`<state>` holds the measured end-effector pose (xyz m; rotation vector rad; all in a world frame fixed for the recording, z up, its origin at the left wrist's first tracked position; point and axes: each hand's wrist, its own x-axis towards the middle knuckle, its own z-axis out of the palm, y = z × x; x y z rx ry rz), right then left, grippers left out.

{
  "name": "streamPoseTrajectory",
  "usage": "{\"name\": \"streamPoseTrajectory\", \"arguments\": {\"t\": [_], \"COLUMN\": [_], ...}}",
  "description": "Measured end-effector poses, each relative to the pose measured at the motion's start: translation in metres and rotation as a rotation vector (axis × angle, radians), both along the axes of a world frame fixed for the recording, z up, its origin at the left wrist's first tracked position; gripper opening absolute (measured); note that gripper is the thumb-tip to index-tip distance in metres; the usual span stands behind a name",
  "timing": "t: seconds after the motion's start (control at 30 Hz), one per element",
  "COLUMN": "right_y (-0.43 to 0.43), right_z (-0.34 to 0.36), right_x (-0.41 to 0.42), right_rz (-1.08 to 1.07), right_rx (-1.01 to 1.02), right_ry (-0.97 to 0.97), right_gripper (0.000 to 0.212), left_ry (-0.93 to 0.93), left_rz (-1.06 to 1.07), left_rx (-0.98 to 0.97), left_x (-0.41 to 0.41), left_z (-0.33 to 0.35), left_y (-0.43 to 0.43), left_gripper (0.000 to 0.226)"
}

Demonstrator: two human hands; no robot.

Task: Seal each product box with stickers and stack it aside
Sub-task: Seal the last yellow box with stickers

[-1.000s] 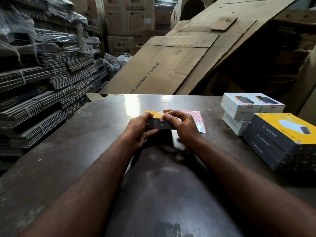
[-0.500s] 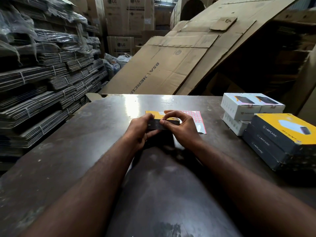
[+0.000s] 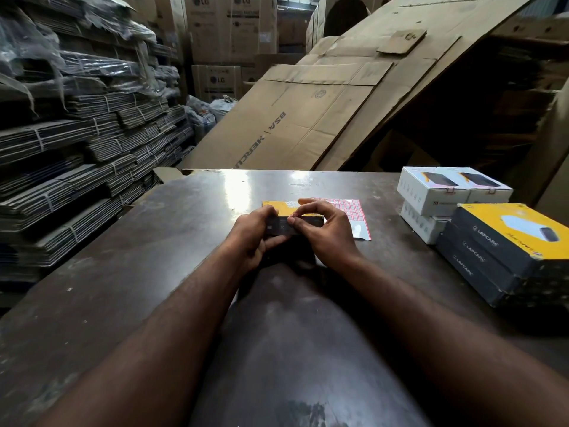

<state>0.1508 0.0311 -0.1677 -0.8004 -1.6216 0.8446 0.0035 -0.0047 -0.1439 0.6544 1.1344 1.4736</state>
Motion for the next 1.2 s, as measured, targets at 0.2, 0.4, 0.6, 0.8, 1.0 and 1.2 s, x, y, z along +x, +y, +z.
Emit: {"name": "streamPoseTrajectory", "arguments": {"t": [0.2, 0.4, 0.6, 0.8, 1.0, 1.2], "right_y": [-0.002, -0.004, -0.005, -0.007, -0.01, -0.009], "right_z": [0.001, 0.001, 0.0, 0.003, 0.004, 0.005], "right_x": [-0.003, -0.003, -0.004, -0.007, -0.008, -0.013], "right_rz": [-0.048, -0.035, -0.022, -0.059, 0.022, 0.09], "right_rx": [0.004, -0.047, -0.09, -0.134, -0.295, -0.471], "right_ry": [0.025, 0.072, 0.102, 0.122, 0.274, 0.451], "right_gripper": [0.015, 0.018, 0.017, 0.016, 0.04, 0.043], "left_ry": [0.015, 0.007, 0.016, 0.025, 0.026, 0.044], "left_rz": [-0.044, -0.009, 0.021, 0.042, 0.014, -0.022], "left_rx": [0.018, 0.021, 0.021, 0.054, 0.093, 0.089], "left_x": [-0.003, 0.0, 0.0, 0.0, -0.002, -0.001], "left_z": [0.004, 0.004, 0.003, 0.006, 0.009, 0.011], "left_y": [-0.001, -0.002, -0.001, -0.005, -0.008, -0.013], "left_gripper": [0.013, 0.029, 0.041, 0.051, 0.077, 0.061]}}
